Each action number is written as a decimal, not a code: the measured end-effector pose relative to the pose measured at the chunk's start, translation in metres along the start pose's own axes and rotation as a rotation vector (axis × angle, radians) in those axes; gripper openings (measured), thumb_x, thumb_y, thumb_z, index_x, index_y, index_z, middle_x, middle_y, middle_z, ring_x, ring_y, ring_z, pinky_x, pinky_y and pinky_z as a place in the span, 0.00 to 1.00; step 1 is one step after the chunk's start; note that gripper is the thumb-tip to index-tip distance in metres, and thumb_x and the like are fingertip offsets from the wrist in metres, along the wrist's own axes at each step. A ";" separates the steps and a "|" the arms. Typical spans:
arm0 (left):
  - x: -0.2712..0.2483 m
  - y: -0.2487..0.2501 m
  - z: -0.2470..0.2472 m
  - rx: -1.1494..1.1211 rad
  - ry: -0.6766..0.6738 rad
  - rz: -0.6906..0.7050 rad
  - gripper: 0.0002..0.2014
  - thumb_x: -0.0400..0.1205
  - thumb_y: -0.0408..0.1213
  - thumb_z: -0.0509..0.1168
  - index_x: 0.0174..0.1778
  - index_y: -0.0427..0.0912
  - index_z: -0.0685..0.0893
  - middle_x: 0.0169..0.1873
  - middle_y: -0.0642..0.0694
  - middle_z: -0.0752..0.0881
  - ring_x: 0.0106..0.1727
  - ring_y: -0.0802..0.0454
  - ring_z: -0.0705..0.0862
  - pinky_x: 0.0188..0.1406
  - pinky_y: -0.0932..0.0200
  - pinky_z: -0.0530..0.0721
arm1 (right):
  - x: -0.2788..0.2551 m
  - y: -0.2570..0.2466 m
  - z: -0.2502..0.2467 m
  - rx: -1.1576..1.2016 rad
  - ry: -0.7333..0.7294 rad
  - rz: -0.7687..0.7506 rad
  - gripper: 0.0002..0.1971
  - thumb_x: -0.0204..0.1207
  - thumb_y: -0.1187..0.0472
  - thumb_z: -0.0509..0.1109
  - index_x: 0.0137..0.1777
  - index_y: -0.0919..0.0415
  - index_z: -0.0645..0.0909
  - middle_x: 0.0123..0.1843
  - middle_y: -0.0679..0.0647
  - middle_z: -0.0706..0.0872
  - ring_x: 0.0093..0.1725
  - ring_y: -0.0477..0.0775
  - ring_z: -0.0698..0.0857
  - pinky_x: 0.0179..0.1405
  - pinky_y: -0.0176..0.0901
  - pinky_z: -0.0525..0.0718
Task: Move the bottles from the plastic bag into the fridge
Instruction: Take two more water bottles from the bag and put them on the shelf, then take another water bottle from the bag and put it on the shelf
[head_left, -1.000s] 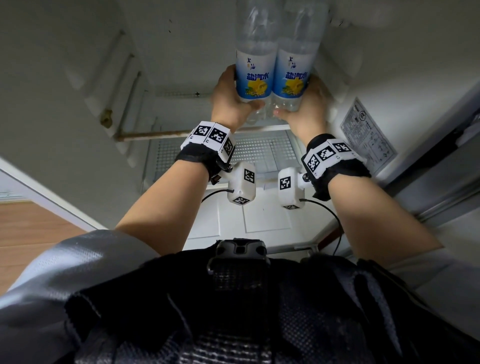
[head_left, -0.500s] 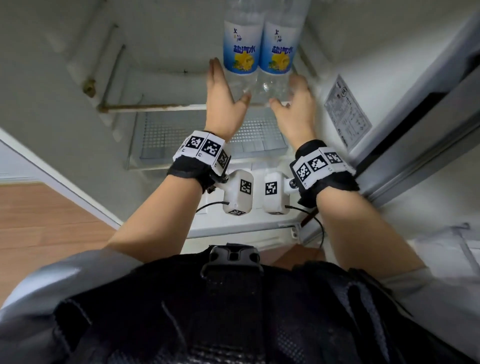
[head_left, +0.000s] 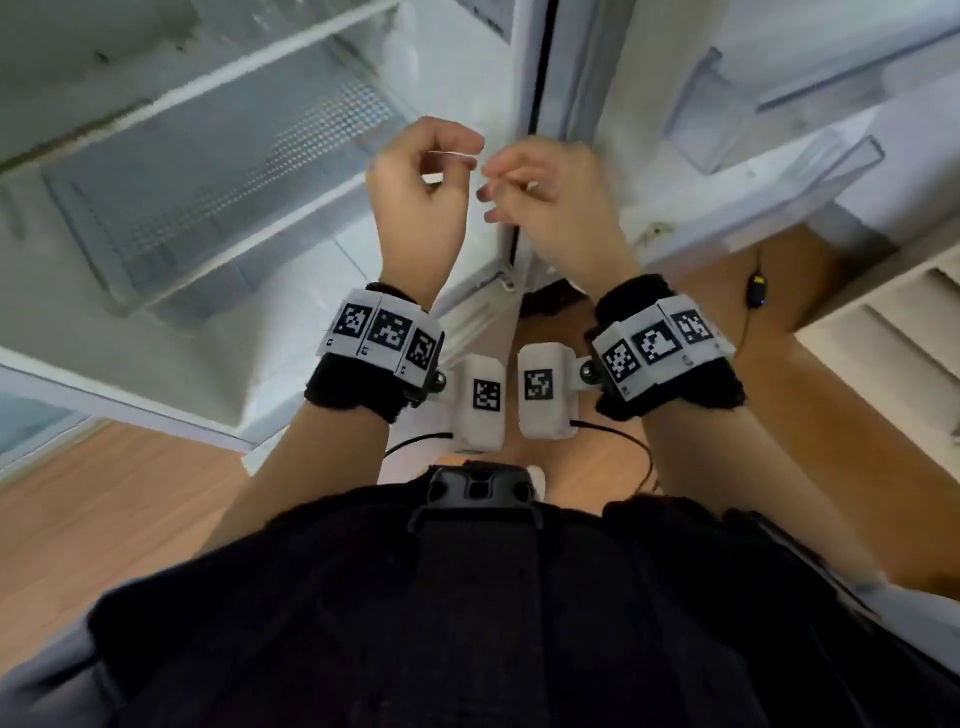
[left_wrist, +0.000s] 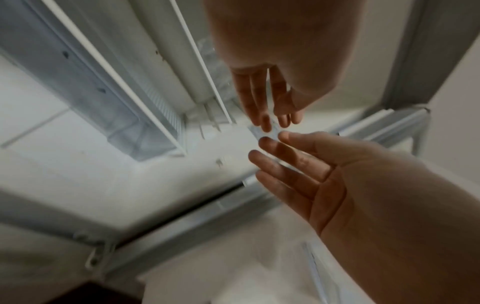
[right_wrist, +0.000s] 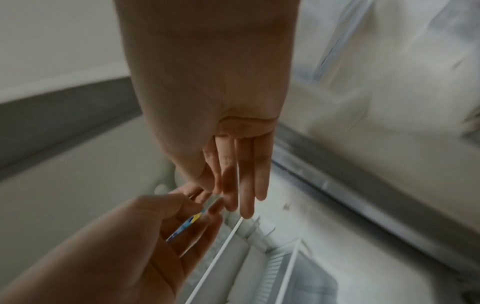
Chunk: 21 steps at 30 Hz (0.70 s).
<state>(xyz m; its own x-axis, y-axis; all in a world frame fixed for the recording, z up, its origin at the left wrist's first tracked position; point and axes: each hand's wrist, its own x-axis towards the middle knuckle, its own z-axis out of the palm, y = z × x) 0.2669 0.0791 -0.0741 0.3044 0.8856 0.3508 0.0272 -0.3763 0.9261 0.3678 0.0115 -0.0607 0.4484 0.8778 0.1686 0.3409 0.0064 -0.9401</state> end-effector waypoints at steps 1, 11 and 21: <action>-0.010 0.003 0.012 -0.028 -0.046 -0.004 0.14 0.72 0.22 0.56 0.39 0.42 0.84 0.34 0.54 0.86 0.40 0.50 0.88 0.36 0.67 0.83 | -0.012 0.004 -0.012 -0.003 0.029 0.015 0.05 0.74 0.73 0.67 0.46 0.69 0.84 0.41 0.60 0.87 0.42 0.56 0.89 0.44 0.52 0.91; -0.085 0.048 0.184 -0.091 -0.471 0.042 0.12 0.71 0.26 0.59 0.39 0.41 0.87 0.34 0.54 0.87 0.39 0.48 0.91 0.43 0.49 0.91 | -0.118 0.048 -0.186 -0.284 0.351 0.117 0.08 0.76 0.66 0.68 0.51 0.66 0.86 0.46 0.58 0.91 0.40 0.40 0.89 0.39 0.36 0.89; -0.122 0.067 0.357 -0.006 -0.834 0.123 0.09 0.76 0.27 0.65 0.41 0.46 0.87 0.34 0.59 0.85 0.40 0.60 0.85 0.47 0.60 0.85 | -0.164 0.111 -0.340 -0.303 0.539 0.235 0.05 0.80 0.65 0.66 0.52 0.60 0.82 0.37 0.45 0.86 0.36 0.35 0.86 0.39 0.28 0.83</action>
<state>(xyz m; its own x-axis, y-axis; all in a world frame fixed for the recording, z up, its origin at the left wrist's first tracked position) 0.5714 -0.1516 -0.1039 0.9086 0.3460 0.2341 -0.0564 -0.4536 0.8894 0.6133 -0.2946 -0.0919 0.8633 0.4759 0.1682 0.3657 -0.3601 -0.8582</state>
